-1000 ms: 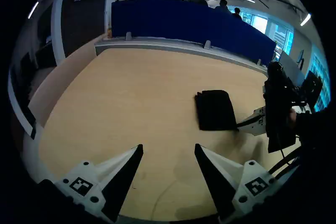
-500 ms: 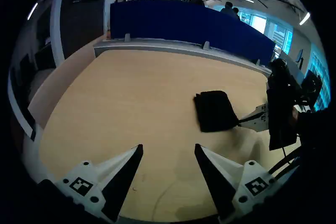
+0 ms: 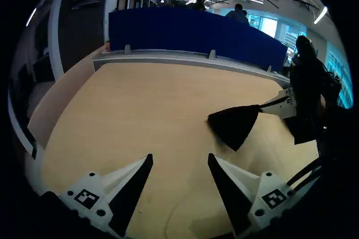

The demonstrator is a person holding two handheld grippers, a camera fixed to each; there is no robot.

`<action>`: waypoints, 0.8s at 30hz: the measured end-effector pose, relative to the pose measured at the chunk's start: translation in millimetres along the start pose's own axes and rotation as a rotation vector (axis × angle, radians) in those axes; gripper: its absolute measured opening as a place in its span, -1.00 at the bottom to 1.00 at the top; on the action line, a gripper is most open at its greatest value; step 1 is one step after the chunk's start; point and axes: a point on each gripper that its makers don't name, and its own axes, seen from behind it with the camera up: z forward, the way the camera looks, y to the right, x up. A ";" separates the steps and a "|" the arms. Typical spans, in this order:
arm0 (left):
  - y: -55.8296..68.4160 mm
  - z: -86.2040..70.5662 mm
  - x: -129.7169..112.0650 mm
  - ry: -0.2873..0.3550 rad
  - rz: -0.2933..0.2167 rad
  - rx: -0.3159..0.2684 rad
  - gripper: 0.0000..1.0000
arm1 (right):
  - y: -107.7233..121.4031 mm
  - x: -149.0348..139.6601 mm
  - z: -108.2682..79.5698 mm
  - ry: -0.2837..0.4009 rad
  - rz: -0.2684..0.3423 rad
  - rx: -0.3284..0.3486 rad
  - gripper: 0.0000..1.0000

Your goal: Fold towel

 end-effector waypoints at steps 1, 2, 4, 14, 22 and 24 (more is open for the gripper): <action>1.2 0.5 1.8 0.002 0.002 -0.002 0.82 | 2.5 4.7 -5.0 0.008 -0.001 -0.005 -0.94; 2.5 1.0 3.5 0.004 0.004 -0.005 0.82 | 5.0 9.3 -10.0 0.016 -0.001 -0.010 -0.94; 5.5 2.2 7.8 0.009 0.010 -0.012 0.81 | 10.3 16.8 -20.4 0.028 -0.001 -0.021 -0.94; 23.5 9.6 27.5 0.033 0.041 -0.049 0.82 | 43.0 35.0 -65.4 0.071 0.026 -0.086 -0.94; 34.5 13.8 36.7 0.037 0.061 -0.073 0.82 | 79.0 32.9 -93.5 0.079 0.048 -0.146 -0.94; 37.0 14.5 38.4 0.037 0.064 -0.078 0.81 | 89.1 31.8 -100.7 0.083 0.057 -0.160 -0.94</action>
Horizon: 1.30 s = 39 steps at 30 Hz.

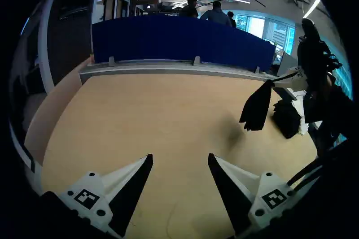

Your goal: Fold towel

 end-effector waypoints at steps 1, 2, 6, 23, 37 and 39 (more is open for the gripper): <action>1.1 0.6 0.8 0.000 0.001 -0.002 0.81 | 5.4 -0.2 -2.5 0.002 0.006 -0.006 -0.94; 2.2 1.2 1.5 0.000 0.002 -0.005 0.82 | 10.8 -0.4 -5.0 0.004 0.011 -0.011 -0.94; 6.2 4.9 3.9 -0.002 0.005 -0.011 0.82 | 36.0 -2.1 -13.0 0.011 0.053 -0.032 -0.94; 19.8 16.4 7.7 -0.018 0.016 -0.017 0.82 | 138.7 -27.6 -44.9 -0.008 0.120 -0.133 -0.94; 31.3 25.0 11.3 -0.035 0.042 -0.018 0.82 | 221.6 -48.8 -68.6 -0.032 0.146 -0.220 -0.94; 32.6 26.3 12.3 -0.038 0.044 -0.018 0.82 | 230.3 -51.5 -69.8 -0.034 0.150 -0.227 -0.94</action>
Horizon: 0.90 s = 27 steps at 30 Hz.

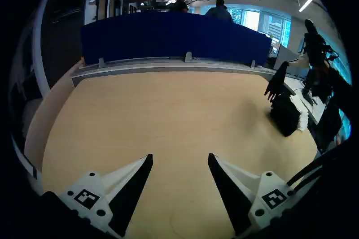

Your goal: Fold towel

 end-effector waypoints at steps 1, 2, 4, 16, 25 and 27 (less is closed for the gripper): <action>0.5 0.5 0.6 -0.001 0.001 0.000 0.82 | 3.7 -0.7 0.8 -0.001 0.003 -0.002 -0.94; 1.0 1.0 1.1 -0.002 0.001 0.001 0.82 | 7.4 -1.4 1.5 -0.002 0.005 -0.003 -0.94; 2.5 1.8 2.2 -0.004 0.004 0.001 0.82 | 14.0 -2.8 3.8 -0.005 0.008 -0.005 -0.94; 14.6 4.7 4.4 -0.013 0.024 -0.002 0.81 | 40.1 -13.2 9.8 -0.015 0.032 -0.016 -0.94; 23.3 8.1 5.7 -0.017 0.032 -0.013 0.82 | 44.3 -24.8 2.3 -0.020 0.045 -0.020 -0.94; 25.1 8.1 6.0 -0.018 0.034 -0.016 0.82 | 43.9 -27.4 -1.0 -0.019 0.048 -0.021 -0.94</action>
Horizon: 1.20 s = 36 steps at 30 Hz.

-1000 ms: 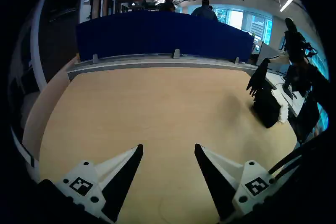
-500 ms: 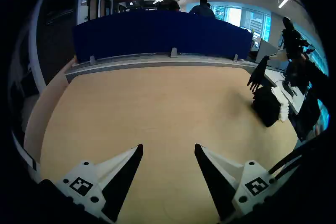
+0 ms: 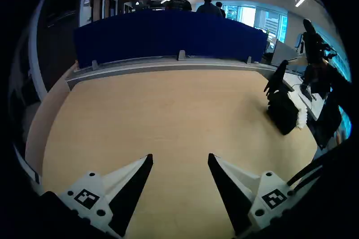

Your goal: Fold towel

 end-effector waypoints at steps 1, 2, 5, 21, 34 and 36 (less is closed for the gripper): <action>0.8 -0.1 0.3 0.000 0.001 -0.002 0.82 | -0.4 -1.2 -1.8 0.001 0.002 0.000 -0.94; 1.7 -0.3 0.7 0.000 0.002 -0.003 0.82 | -0.9 -2.4 -3.6 0.002 0.004 0.001 -0.94; 3.7 -1.0 1.8 0.001 0.006 -0.008 0.81 | -0.9 -9.1 -9.2 -0.001 0.009 0.002 -0.94; 12.5 -6.9 -4.1 -0.001 0.022 -0.027 0.82 | 8.8 -68.1 -35.3 -0.061 0.033 -0.025 -0.94; 17.1 -7.0 -2.3 0.000 0.029 -0.040 0.82 | 2.4 -89.4 -39.6 -0.073 0.070 -0.023 -0.94; 17.9 -7.3 -2.0 0.000 0.029 -0.041 0.82 | 2.9 -91.8 -39.3 -0.078 0.064 -0.030 -0.94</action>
